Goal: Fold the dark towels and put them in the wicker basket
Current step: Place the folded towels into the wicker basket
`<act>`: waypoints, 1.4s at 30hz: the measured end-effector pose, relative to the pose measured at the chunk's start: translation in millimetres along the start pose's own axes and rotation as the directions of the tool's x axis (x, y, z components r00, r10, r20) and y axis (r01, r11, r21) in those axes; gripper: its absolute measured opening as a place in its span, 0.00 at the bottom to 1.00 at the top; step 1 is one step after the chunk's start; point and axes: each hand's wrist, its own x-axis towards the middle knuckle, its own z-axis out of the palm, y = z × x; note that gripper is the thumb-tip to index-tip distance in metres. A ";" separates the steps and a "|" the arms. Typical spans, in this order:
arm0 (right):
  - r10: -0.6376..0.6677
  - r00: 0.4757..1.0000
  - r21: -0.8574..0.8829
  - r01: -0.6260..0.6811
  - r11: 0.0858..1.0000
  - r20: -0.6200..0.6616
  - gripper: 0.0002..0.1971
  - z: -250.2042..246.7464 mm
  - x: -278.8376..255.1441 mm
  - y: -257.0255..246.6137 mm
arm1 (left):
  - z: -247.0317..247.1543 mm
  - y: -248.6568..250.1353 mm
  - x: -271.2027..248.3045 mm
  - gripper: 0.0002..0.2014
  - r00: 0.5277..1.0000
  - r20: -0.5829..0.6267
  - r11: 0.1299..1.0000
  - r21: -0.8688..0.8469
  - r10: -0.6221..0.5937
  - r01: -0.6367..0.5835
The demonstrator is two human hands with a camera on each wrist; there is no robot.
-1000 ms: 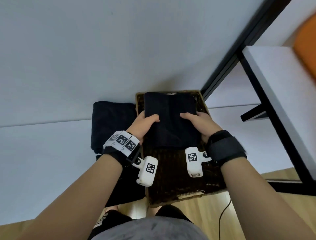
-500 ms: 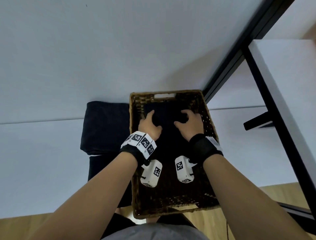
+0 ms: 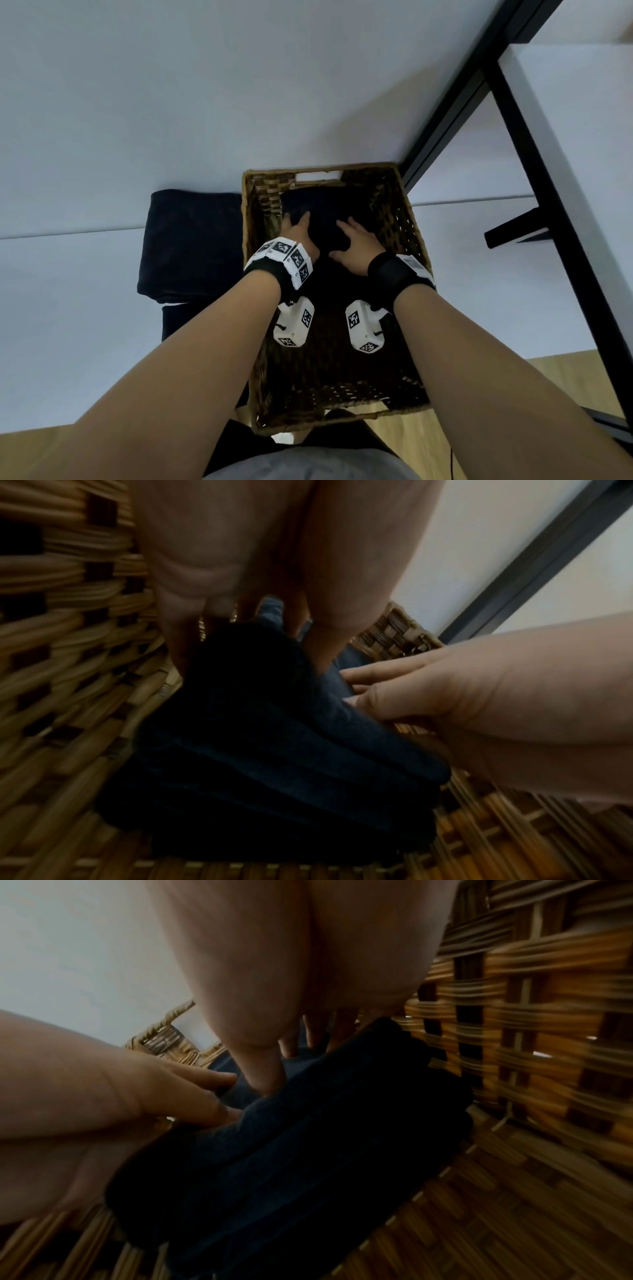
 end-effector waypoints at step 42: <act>0.287 0.956 0.648 -0.253 0.719 0.055 0.09 244.5 -141.8 -141.9 | 13.2 -313.6 -115.2 0.18 0.943 0.161 0.820 -0.466 -0.290 0.332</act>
